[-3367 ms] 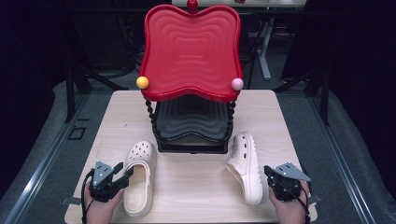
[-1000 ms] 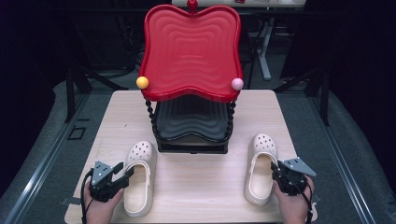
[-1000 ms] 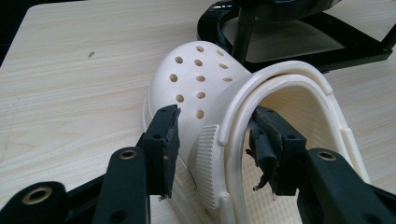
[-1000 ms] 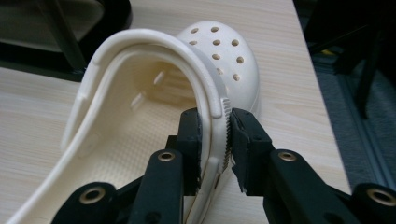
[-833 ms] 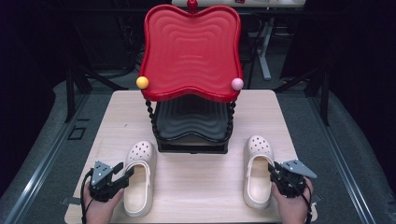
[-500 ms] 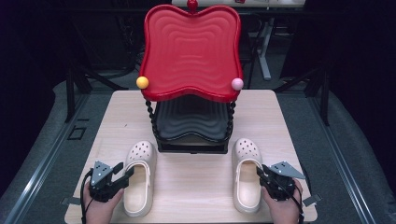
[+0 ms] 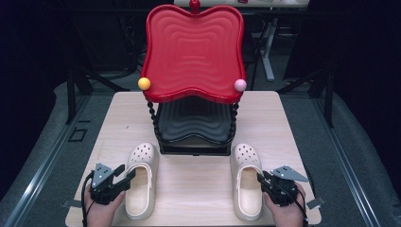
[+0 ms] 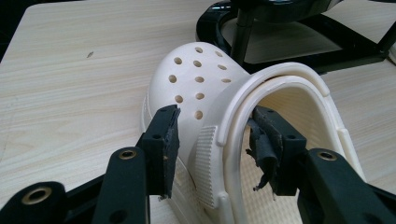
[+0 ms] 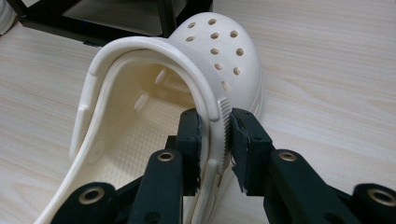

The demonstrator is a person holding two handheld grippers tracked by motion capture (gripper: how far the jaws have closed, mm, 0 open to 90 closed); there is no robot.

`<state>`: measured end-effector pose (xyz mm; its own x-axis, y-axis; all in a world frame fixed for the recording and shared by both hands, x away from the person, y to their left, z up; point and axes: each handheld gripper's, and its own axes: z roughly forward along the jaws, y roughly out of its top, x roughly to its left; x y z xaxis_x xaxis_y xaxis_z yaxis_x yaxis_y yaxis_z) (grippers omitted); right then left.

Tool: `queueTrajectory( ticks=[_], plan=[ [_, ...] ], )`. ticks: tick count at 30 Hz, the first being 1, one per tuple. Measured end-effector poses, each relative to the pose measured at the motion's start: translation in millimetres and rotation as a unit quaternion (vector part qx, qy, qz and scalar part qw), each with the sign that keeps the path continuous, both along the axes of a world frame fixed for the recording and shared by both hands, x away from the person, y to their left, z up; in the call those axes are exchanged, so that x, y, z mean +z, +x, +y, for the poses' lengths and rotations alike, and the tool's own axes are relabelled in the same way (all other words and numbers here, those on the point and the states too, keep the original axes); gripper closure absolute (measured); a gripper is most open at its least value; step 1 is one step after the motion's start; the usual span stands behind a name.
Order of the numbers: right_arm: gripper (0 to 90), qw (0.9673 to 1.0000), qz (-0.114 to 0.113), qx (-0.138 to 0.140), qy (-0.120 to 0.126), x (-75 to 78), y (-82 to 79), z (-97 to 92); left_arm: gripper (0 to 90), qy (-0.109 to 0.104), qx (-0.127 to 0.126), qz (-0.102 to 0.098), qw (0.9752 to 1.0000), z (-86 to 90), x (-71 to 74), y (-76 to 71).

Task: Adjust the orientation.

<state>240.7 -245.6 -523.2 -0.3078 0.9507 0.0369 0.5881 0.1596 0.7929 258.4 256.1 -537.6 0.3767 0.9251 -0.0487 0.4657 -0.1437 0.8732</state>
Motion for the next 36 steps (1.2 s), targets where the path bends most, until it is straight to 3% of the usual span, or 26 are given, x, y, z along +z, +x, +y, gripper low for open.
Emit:
queueTrajectory(
  ticks=[6, 7, 8, 10, 11, 14, 20, 25, 28, 30, 31, 32, 35, 36],
  plan=[
    [71.9, 0.9999, 0.010, 0.004, -0.010, 2.5, -2.3, 4.3, 52.7, 0.000, -0.001, 0.000, 1.0000, 0.4, 0.1, -0.4],
    [68.1, 0.9999, 0.005, 0.004, -0.007, 3.5, -3.1, 3.0, 52.7, 0.000, -0.001, -0.001, 1.0000, 0.3, 0.2, -0.6],
    [61.0, 0.9998, -0.016, 0.005, 0.011, 6.5, -5.1, 0.0, 52.7, 0.000, -0.002, -0.003, 1.0000, 0.2, 0.9, -1.3],
    [60.7, 0.9996, -0.022, 0.006, 0.016, 8.1, -5.8, -0.9, 52.2, -0.004, -0.002, -0.006, 1.0000, 0.1, 1.4, -1.9],
    [61.3, 0.9988, -0.039, 0.012, 0.026, 10.6, -7.3, -1.9, 52.2, -0.005, -0.002, -0.009, 0.9999, 0.4, 2.6, -2.5],
    [79.4, 0.9972, -0.066, 0.011, 0.033, 15.3, -7.0, -1.2, 51.7, -0.009, 0.001, -0.013, 0.9999, 1.1, 5.1, -3.1],
    [81.1, 0.9974, -0.063, 0.020, 0.029, 10.9, 0.9, 2.6, 52.3, -0.008, 0.001, -0.016, 0.9998, 3.2, 7.4, -4.3],
    [74.8, 0.9971, -0.069, 0.016, 0.030, 12.3, -2.0, 1.9, 56.5, -0.004, -0.011, -0.018, 0.9998, 1.4, 10.7, -5.9],
    [71.0, 0.9972, -0.071, 0.017, 0.012, 12.7, -5.2, 3.0, 59.6, 0.005, -0.018, -0.020, 0.9996, -2.4, 11.6, -6.5],
    [67.9, 0.9971, -0.071, 0.027, -0.003, 11.9, -6.9, 6.0, 60.7, 0.032, -0.022, -0.020, 0.9991, -8.1, 9.3, -6.4],
    [67.9, 0.9971, -0.071, 0.027, -0.003, 11.9, -6.9, 6.0, 60.8, 0.032, -0.022, -0.020, 0.9991, -8.1, 9.3, -6.4],
    [67.1, 0.9965, -0.072, 0.030, -0.032, 9.8, -6.5, 9.3, 60.9, 0.049, -0.020, -0.026, 0.9982, -10.7, 7.4, -5.8],
    [65.6, 0.9957, -0.071, 0.036, -0.048, 6.9, -4.9, 12.2, 62.0, 0.059, -0.020, -0.027, 0.9977, -11.6, 6.5, -5.3],
    [65.3, 0.9947, -0.070, 0.036, -0.066, 4.8, -3.5, 14.2, 62.3, 0.061, -0.019, -0.027, 0.9976, -11.6, 6.2, -5.0]
  ],
)
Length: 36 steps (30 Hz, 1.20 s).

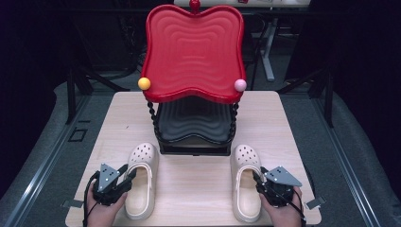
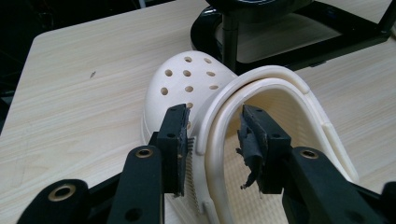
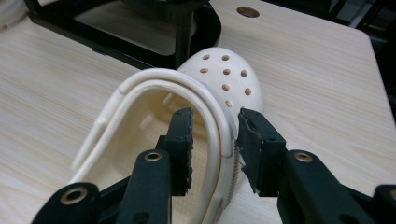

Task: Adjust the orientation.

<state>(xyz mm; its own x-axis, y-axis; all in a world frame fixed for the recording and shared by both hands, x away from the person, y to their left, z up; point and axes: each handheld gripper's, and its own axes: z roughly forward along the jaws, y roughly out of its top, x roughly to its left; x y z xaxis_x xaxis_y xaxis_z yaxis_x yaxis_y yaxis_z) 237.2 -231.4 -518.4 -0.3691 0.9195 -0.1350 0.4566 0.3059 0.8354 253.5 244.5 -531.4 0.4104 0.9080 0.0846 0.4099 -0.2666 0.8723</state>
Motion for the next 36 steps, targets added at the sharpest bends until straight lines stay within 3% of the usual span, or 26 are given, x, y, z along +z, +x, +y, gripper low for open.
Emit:
queueTrajectory(
  ticks=[10, 26, 29, 36],
  plan=[
    [68.3, 0.9999, 0.006, -0.006, -0.010, -4.7, 6.9, 1.6, 63.4, 0.010, 0.008, 0.017, 0.9998, -2.5, -6.6, 6.8],
    [73.7, 0.9991, 0.034, -0.027, -0.005, -6.1, 10.5, 1.7, 71.4, 0.044, 0.009, 0.007, 0.9990, -5.4, -6.8, 10.2],
    [74.0, 0.9989, 0.037, -0.030, 0.001, -5.7, 9.7, 1.5, 72.5, 0.045, 0.008, 0.010, 0.9989, -3.3, -5.8, 10.5],
    [75.7, 0.9986, 0.035, -0.040, 0.004, -1.1, 4.6, 0.9, 75.0, 0.022, 0.011, 0.017, 0.9996, 10.0, -0.7, 8.3]
  ],
)
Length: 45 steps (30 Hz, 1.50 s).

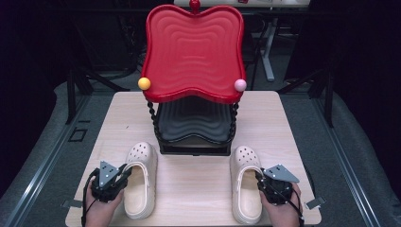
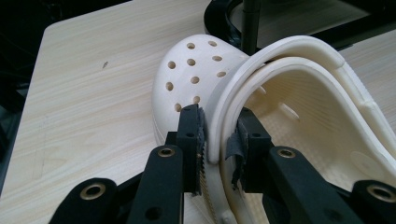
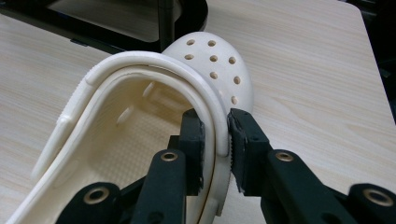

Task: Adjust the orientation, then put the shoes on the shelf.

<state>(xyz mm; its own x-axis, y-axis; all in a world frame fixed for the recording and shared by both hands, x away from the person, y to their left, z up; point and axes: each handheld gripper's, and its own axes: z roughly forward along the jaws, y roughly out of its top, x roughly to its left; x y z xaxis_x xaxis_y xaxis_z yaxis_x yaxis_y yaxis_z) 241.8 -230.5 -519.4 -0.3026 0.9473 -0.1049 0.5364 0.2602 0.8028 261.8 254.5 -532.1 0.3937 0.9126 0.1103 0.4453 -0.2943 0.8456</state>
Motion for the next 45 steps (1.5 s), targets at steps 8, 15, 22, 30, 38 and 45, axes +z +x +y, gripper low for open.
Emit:
queueTrajectory(
  ticks=[8, 15, 22, 30, 38, 45],
  plan=[
    [76.0, 0.9999, -0.003, -0.004, 0.010, 10.8, -5.8, -0.2, 75.2, 0.014, -0.022, 0.000, 0.9996, 2.4, 10.1, -3.0],
    [76.1, 0.9997, -0.010, -0.002, 0.022, 20.8, -15.9, -2.5, 75.3, 0.006, -0.027, 0.005, 0.9996, 6.8, 15.1, -9.6],
    [76.1, 0.9993, -0.016, -0.006, 0.032, 29.0, -21.0, -7.7, 75.5, 0.006, -0.039, 0.004, 0.9992, 6.3, 19.9, -15.5],
    [76.1, 0.9987, -0.025, 0.002, 0.044, 35.6, -21.5, -2.7, 75.5, -0.005, -0.054, -0.007, 0.9985, 0.5, 33.8, -27.0],
    [76.0, 0.9974, -0.045, 0.031, 0.047, 55.0, -32.5, 11.6, 75.7, -0.006, -0.076, -0.022, 0.9969, -6.3, 54.9, -38.5],
    [76.0, 0.9959, -0.049, 0.053, 0.055, 64.0, -36.7, 21.7, 75.7, -0.013, -0.096, -0.034, 0.9947, -18.4, 65.6, -45.1]
  ],
)
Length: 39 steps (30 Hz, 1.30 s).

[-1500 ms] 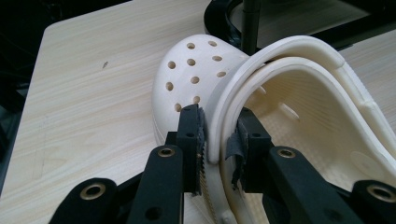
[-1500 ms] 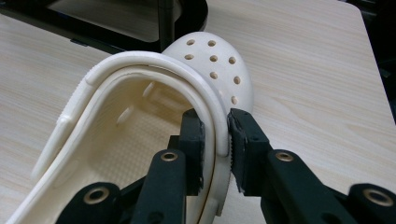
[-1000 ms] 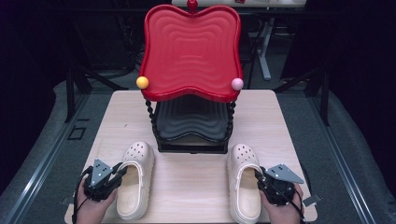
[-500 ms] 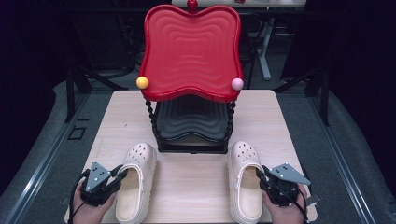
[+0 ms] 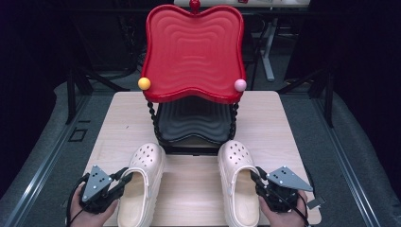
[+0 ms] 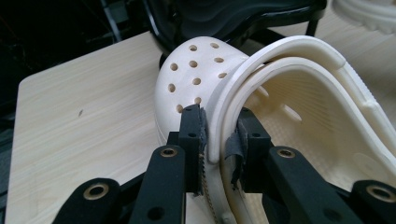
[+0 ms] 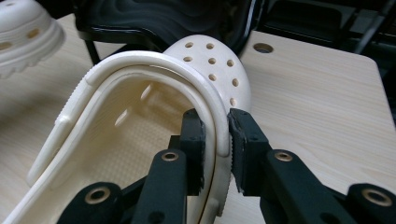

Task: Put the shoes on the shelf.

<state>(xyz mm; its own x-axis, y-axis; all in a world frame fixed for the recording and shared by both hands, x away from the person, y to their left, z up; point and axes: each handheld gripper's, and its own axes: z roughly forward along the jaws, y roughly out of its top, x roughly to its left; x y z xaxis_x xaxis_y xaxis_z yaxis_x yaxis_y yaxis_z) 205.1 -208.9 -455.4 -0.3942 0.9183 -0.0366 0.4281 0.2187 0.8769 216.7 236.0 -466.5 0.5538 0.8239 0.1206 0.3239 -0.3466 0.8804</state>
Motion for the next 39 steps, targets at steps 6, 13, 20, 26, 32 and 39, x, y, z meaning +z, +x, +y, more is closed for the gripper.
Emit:
queueTrajectory(
  ticks=[6, 13, 20, 26, 32, 39],
  plan=[
    [76.2, 0.9993, -0.015, 0.032, 0.005, 12.0, -0.1, 18.7, 75.8, 0.012, -0.030, -0.019, 0.9993, -23.5, 10.9, 5.3],
    [76.1, 0.9986, -0.028, 0.044, 0.000, 19.2, 14.6, 36.1, 75.9, 0.019, -0.038, -0.032, 0.9986, -44.9, 18.3, 20.6],
    [76.2, 0.9983, -0.042, 0.040, 0.005, 31.0, 42.9, 51.6, 75.9, 0.027, -0.027, -0.048, 0.9981, -68.1, 26.2, 47.8],
    [76.3, 0.9984, -0.049, 0.026, -0.013, 36.7, 62.4, 62.5, 75.9, 0.036, -0.016, -0.061, 0.9974, -77.4, 32.8, 64.0],
    [76.3, 0.9986, -0.050, 0.011, -0.013, 37.8, 77.1, 67.2, 75.9, 0.037, -0.011, -0.062, 0.9973, -84.2, 33.9, 76.0],
    [76.3, 0.9986, -0.048, -0.001, -0.024, 37.5, 95.5, 71.4, 75.9, 0.044, 0.003, -0.061, 0.9972, -90.9, 29.8, 88.6]
  ],
)
